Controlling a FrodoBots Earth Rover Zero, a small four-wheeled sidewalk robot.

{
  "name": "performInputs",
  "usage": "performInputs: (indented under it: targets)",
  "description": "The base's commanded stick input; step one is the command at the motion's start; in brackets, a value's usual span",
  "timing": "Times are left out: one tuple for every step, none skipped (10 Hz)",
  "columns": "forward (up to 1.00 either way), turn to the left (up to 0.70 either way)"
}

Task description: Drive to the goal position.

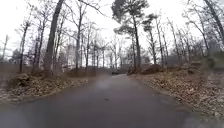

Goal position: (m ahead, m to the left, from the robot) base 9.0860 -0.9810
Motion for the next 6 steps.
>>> performInputs:
  targets:
    - [1.00, 0.00]
    - [1.00, 0.00]
    - [1.00, 0.00]
    - [1.00, 0.00]
    - [1.00, 0.00]
    - [1.00, 0.00]
